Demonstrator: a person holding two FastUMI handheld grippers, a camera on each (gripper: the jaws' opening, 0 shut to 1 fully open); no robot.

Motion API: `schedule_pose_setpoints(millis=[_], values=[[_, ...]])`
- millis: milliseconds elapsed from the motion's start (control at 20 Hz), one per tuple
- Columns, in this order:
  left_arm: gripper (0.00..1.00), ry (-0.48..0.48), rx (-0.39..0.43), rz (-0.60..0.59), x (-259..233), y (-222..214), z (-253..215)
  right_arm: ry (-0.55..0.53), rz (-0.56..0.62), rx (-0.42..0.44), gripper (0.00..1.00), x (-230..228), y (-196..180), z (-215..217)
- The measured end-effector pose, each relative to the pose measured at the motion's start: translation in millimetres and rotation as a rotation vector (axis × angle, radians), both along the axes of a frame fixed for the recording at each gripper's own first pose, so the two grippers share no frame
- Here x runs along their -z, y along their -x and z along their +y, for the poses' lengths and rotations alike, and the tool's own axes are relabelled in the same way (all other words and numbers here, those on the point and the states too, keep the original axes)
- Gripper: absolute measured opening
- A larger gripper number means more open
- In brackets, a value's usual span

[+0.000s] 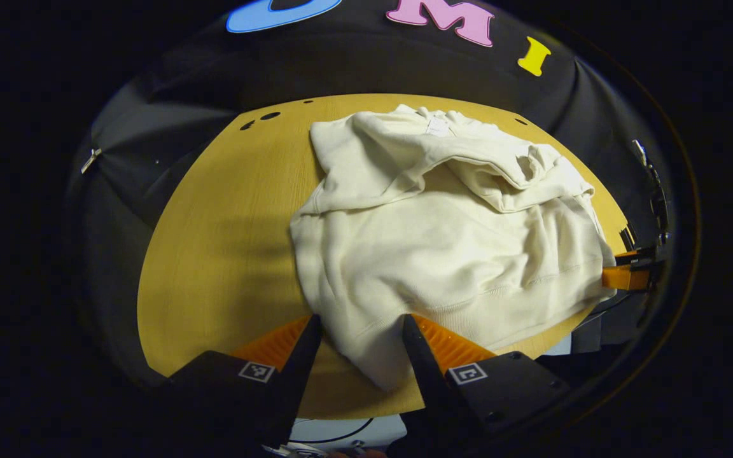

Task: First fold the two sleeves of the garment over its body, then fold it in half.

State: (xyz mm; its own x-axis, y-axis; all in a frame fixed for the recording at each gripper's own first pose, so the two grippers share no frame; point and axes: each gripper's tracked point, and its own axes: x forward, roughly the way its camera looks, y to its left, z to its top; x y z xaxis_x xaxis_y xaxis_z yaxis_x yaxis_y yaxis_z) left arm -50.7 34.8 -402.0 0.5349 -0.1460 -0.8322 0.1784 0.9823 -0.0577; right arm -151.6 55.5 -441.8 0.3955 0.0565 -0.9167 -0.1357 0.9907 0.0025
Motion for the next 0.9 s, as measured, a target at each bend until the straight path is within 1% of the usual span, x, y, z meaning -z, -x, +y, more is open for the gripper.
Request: schedule_pose_setpoints(millis=[100,150,200,250,300,350,400,450,500,650,750,900], values=[[0.86,0.000,0.011,0.017,2,2,-3,-0.011,0.004,0.002,0.84,0,-3,3],[0.84,0.009,0.041,0.028,1,2,-9,-0.027,-0.003,-0.005,0.75,-1,-6,8],[0.64,0.015,0.076,0.029,1,0,-14,-0.033,-0.002,-0.010,0.57,0,-8,12],[0.51,0.026,0.085,0.027,0,-3,-18,-0.046,-0.003,-0.024,0.44,1,-9,17],[0.31,0.036,0.081,0.020,0,-5,-20,-0.047,0.001,-0.034,0.39,2,-8,20],[0.20,0.043,0.069,0.021,-1,-7,-20,-0.057,0.000,-0.049,0.23,0,-8,22],[0.11,0.053,0.058,0.024,-2,-7,-19,-0.067,0.003,-0.060,0.22,1,-7,24],[0.09,0.060,0.050,0.032,-2,-5,-20,-0.079,0.024,-0.058,0.15,0,-3,24],[0.07,0.057,0.046,0.037,-3,-2,-18,-0.090,0.035,-0.048,0.15,0,1,22],[0.07,0.051,0.027,0.038,-7,10,-11,-0.112,0.052,-0.013,0.15,-4,13,11],[0.07,0.085,0.013,0.039,-19,11,-14,-0.152,0.038,0.003,0.15,-17,7,7],[0.06,0.125,0.018,0.028,-40,12,-20,-0.198,0.007,0.016,0.15,-40,1,4]])
